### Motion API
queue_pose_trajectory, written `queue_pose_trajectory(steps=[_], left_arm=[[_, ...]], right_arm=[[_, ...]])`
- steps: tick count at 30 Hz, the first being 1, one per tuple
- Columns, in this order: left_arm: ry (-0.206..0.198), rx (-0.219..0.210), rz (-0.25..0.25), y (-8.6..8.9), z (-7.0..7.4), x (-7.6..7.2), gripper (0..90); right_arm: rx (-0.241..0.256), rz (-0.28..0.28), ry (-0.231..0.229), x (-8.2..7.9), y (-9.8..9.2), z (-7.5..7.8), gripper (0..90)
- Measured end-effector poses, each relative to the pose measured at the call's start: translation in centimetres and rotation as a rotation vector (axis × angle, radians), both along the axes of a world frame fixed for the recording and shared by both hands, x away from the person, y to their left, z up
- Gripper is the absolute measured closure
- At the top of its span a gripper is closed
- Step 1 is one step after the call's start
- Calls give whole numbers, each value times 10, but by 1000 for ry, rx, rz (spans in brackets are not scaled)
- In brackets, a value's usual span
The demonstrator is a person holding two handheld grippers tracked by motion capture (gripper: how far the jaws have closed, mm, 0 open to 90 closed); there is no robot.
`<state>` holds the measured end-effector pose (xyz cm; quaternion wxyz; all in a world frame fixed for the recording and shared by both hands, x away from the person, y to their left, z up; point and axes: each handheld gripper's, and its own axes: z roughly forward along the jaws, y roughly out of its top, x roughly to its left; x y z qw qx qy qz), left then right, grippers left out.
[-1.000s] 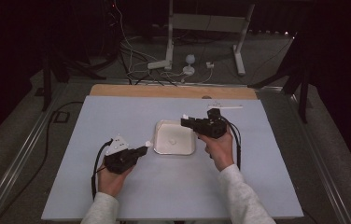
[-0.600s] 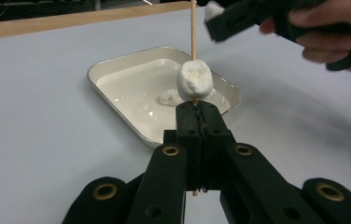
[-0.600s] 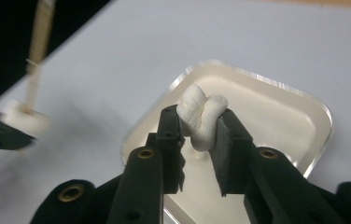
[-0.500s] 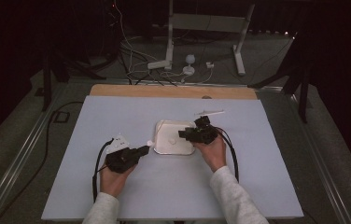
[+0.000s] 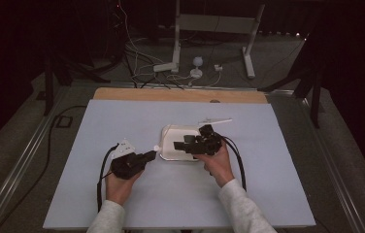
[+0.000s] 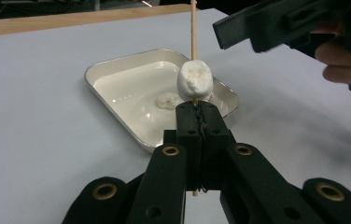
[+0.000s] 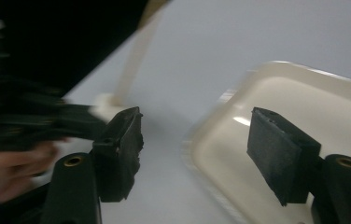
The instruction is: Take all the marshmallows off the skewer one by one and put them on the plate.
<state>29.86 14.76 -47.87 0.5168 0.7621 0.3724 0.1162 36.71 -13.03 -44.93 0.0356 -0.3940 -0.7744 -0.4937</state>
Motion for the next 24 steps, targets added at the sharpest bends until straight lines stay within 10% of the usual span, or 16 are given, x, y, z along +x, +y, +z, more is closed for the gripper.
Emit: queue_pose_trajectory(steps=[14,24], left_arm=[[11,20,-76,-12,-4,0,900],[52,72,-100,-19,-13,3,832]], right_arm=[[147,49,74,-3,22,-5,845],[206,54,70,-4,20,0,888]])
